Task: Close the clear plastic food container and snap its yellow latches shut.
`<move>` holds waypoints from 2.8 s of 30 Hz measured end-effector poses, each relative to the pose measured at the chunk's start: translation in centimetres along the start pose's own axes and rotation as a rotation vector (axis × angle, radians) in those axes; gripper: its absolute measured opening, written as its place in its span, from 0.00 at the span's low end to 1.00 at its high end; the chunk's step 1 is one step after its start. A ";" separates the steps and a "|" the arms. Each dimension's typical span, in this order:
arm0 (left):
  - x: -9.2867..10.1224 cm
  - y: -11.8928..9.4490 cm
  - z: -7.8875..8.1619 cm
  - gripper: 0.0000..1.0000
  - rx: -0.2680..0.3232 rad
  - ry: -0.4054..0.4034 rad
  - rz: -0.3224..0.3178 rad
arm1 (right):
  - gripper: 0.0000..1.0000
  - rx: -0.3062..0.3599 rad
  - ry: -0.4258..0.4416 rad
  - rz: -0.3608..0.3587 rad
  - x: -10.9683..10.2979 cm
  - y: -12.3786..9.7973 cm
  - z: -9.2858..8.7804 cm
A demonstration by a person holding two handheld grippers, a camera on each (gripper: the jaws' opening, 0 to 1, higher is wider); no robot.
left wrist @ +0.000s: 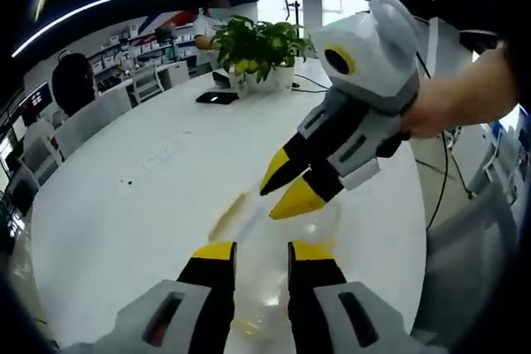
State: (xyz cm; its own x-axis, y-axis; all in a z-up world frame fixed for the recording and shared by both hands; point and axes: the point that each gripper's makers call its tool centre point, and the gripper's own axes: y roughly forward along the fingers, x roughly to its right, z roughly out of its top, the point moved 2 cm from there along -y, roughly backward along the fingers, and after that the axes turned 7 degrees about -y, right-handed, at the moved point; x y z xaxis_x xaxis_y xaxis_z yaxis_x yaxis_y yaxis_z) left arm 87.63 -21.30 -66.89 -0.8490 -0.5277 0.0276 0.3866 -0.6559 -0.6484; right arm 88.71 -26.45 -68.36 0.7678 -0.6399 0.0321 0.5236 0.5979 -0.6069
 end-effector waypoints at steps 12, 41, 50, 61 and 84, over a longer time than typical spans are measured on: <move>0.8 0.7 -0.6 0.17 -0.010 0.015 -0.033 | 0.13 0.012 -0.028 0.037 -0.6 1.7 0.3; 4.2 1.0 -1.4 0.24 -0.017 0.228 -0.099 | 0.21 0.009 -0.041 0.032 -0.1 2.4 1.8; 4.4 1.1 -2.2 0.29 -0.043 0.305 -0.082 | 0.23 -0.012 -0.056 0.042 -0.1 2.5 1.7; 4.5 1.6 -2.8 0.29 -0.064 0.399 -0.055 | 0.25 -0.047 -0.072 0.067 -0.3 2.8 1.2; 4.4 1.8 -2.8 0.27 -0.037 0.433 -0.045 | 0.29 -0.254 -0.244 0.331 -0.8 3.6 1.4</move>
State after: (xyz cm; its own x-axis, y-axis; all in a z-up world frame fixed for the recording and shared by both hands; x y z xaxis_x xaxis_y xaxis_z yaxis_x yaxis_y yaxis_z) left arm 83.55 -23.27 -70.08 -0.9404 -0.2192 -0.2598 0.3394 -0.6494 -0.6805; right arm 90.53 -23.10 -69.50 0.9582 -0.2846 -0.0286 0.1530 0.5945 -0.7894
